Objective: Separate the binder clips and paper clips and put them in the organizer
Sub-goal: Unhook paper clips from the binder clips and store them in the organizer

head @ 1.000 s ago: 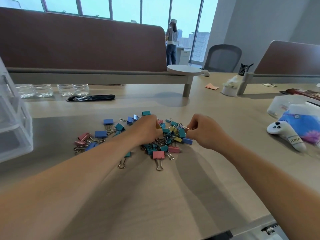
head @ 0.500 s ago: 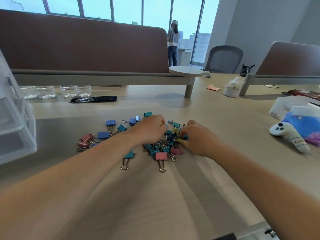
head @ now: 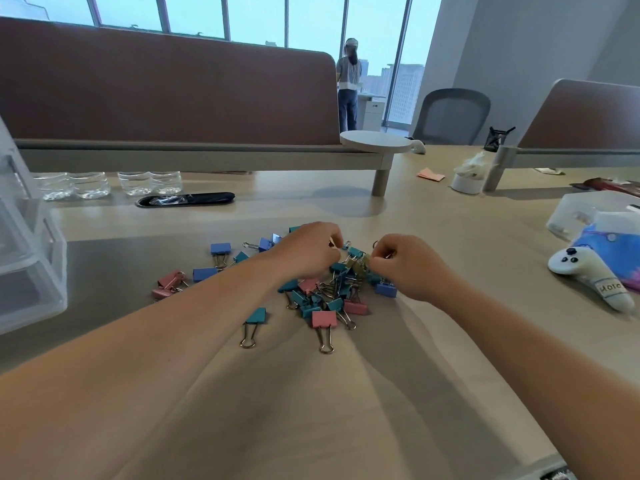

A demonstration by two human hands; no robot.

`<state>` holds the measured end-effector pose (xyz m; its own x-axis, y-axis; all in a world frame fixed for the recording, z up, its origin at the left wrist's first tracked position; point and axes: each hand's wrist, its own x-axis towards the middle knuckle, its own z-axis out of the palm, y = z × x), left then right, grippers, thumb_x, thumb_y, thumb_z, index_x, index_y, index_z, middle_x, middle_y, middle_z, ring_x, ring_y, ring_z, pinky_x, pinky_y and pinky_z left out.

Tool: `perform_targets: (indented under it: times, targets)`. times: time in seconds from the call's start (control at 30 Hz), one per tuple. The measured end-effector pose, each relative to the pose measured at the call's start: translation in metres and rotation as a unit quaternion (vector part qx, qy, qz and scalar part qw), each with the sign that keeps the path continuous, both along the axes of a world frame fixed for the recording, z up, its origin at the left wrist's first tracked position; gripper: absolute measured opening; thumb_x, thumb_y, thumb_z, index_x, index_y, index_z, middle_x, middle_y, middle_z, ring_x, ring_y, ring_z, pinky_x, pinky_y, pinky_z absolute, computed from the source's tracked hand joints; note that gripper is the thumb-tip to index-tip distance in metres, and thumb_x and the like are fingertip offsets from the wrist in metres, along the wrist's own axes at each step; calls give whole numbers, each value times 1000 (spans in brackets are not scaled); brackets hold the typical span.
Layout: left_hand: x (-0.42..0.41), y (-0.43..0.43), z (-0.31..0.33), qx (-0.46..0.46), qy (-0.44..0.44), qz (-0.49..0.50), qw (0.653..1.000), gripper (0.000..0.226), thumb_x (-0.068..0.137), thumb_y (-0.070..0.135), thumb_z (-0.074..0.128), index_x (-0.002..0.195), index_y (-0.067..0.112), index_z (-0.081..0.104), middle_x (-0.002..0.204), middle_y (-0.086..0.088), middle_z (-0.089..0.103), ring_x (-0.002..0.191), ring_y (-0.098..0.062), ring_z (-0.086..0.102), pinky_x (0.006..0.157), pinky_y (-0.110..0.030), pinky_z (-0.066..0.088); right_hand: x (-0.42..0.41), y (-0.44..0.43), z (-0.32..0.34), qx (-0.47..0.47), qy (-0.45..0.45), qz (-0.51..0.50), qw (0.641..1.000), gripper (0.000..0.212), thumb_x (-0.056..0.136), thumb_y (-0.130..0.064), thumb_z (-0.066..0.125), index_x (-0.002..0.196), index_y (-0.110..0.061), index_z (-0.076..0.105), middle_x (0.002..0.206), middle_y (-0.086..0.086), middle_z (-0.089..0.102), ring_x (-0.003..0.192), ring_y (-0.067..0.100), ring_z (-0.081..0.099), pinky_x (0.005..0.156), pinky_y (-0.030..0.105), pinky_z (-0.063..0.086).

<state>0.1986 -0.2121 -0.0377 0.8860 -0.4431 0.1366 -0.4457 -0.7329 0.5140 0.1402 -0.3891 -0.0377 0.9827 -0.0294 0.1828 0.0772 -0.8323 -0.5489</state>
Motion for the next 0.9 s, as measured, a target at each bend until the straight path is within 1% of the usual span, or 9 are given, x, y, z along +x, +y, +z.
perform_targets:
  times: [0.13, 0.2, 0.3, 0.4, 0.53, 0.67, 0.77, 0.83, 0.9]
  targets:
    - [10, -13, 0, 20, 0, -21, 1000, 22, 96, 28, 58, 115, 20, 65, 119, 0, 60, 91, -11, 52, 75, -25, 38, 4, -5, 6, 99, 4, -21, 995, 12, 86, -22, 63, 81, -11, 64, 71, 5, 64, 60, 15, 53, 60, 31, 44]
    - [13, -19, -1, 29, 2, -26, 999, 25, 96, 30, 58, 117, 19, 65, 122, 1, 60, 94, -11, 51, 78, -26, 38, 8, -9, 5, 131, 11, -32, 991, 14, 85, -23, 65, 81, -9, 65, 66, 4, 65, 56, 16, 53, 58, 33, 45]
    - [16, -28, -2, 34, 7, -30, 999, 23, 96, 31, 58, 114, 20, 67, 118, 2, 62, 93, -12, 53, 77, -26, 38, 13, -12, 1, 133, 17, -44, 990, 16, 85, -24, 67, 82, -9, 64, 61, 4, 65, 54, 16, 53, 57, 35, 46]
    - [20, -34, -5, 48, 1, -42, 998, 20, 96, 28, 58, 111, 20, 67, 114, 2, 61, 93, -12, 52, 78, -26, 39, 18, -13, -3, 160, 15, -59, 985, 16, 83, -22, 64, 80, -6, 62, 62, 7, 66, 58, 19, 56, 62, 38, 48]
    - [22, -37, -7, 52, -11, -41, 998, 14, 96, 24, 57, 104, 18, 66, 102, 3, 55, 90, -14, 51, 76, -27, 39, 20, -13, -7, 174, 23, -54, 983, 13, 82, -18, 59, 77, -6, 58, 75, 11, 73, 59, 18, 58, 63, 38, 48]
    - [19, -30, -8, 40, -4, -26, 999, 6, 96, 23, 54, 95, 21, 60, 105, 2, 56, 94, -17, 54, 76, -29, 41, 14, -12, -7, 183, 21, -52, 981, 11, 85, -15, 55, 76, -9, 53, 81, 7, 74, 58, 16, 58, 60, 35, 47]
    - [11, -17, -2, 30, -2, -16, 999, 6, 96, 21, 53, 92, 22, 57, 102, 2, 57, 91, -17, 54, 73, -29, 40, 9, -7, -4, 181, 20, -55, 982, 11, 88, -14, 54, 80, -7, 54, 82, 5, 74, 57, 17, 57, 55, 32, 46]
    - [4, -4, 6, 21, -9, -9, 1000, 6, 97, 21, 53, 93, 21, 57, 98, 3, 56, 86, -15, 53, 68, -27, 38, 5, -1, 1, 176, 19, -53, 983, 12, 89, -17, 54, 82, -7, 55, 83, 8, 74, 58, 19, 56, 55, 35, 47]
    - [-7, 11, 16, 18, -19, -1, 1000, 6, 97, 22, 53, 93, 20, 57, 94, 4, 56, 80, -11, 51, 61, -23, 35, 0, 10, 9, 167, 19, -47, 985, 13, 91, -19, 54, 85, -8, 56, 80, 5, 73, 58, 18, 55, 57, 37, 49]
